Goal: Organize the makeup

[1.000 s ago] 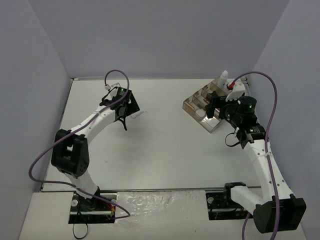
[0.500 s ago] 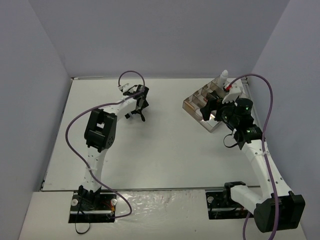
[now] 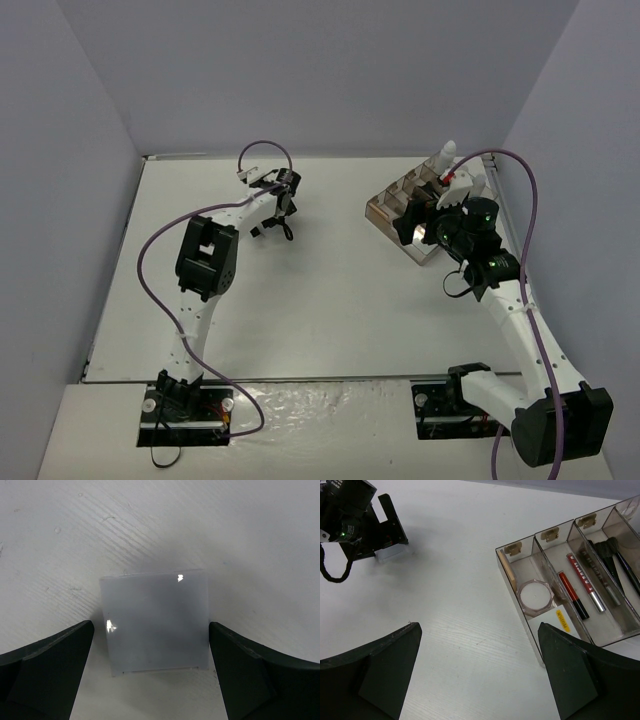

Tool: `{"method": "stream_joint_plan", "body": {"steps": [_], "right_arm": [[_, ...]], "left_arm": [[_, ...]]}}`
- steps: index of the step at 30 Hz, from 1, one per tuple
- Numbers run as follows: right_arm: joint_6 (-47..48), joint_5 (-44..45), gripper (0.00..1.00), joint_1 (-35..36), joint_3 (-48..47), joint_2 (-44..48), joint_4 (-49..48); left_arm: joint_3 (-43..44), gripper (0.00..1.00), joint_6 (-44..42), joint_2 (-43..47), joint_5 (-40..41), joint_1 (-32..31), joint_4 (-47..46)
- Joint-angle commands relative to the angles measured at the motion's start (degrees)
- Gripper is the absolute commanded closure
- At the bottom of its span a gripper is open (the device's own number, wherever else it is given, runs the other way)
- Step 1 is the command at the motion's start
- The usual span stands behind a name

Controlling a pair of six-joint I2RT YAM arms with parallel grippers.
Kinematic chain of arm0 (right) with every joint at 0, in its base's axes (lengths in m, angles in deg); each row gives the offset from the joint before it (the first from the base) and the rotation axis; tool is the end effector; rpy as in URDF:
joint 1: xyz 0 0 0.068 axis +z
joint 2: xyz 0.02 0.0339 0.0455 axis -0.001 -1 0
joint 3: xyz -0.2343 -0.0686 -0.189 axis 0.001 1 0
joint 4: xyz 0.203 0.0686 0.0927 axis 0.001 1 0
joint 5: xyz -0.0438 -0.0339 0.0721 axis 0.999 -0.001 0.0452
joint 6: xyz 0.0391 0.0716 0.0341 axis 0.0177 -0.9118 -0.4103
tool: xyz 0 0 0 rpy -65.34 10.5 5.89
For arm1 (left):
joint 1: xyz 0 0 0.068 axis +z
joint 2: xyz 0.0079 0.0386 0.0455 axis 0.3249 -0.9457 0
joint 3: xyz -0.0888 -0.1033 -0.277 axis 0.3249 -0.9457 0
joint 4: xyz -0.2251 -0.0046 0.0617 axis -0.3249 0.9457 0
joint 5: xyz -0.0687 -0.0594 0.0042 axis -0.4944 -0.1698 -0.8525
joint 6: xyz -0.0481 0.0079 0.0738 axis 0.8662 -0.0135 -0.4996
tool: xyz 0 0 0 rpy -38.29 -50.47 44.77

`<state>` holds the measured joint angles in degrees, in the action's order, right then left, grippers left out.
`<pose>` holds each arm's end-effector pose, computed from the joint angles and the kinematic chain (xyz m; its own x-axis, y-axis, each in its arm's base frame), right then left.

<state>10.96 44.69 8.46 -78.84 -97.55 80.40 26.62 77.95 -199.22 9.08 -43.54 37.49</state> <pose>0.2251 0.0617 0.3764 -0.1412 0.0352 -0.9893 -0.4821 0.8704 0.0998 0.4796 -0.1812 0.1756 -0.5464 -0.6139 -0.5697 -0.6122 0.7569 -0.2286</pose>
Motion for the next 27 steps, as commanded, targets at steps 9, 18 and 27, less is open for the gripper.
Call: {"method": "stream_joint_plan", "body": {"steps": [9,18,27], "right_arm": [[0.49,-0.5,0.0,0.82,-0.49,0.93,-3.92],[-0.66,-8.98,0.0,1.0,-1.86,-1.97,-1.24],[-5.6,-23.93,0.0,6.51,-3.96,-7.29,-1.05]], "left_arm": [[-8.05,0.35,2.39,3.34,-4.77,0.85,-0.85],[-19.18,0.88,-15.79,16.07,-7.68,-0.71,-8.69],[-37.99,0.87,-50.78,43.51,-11.68,-15.89,-23.81]]}}
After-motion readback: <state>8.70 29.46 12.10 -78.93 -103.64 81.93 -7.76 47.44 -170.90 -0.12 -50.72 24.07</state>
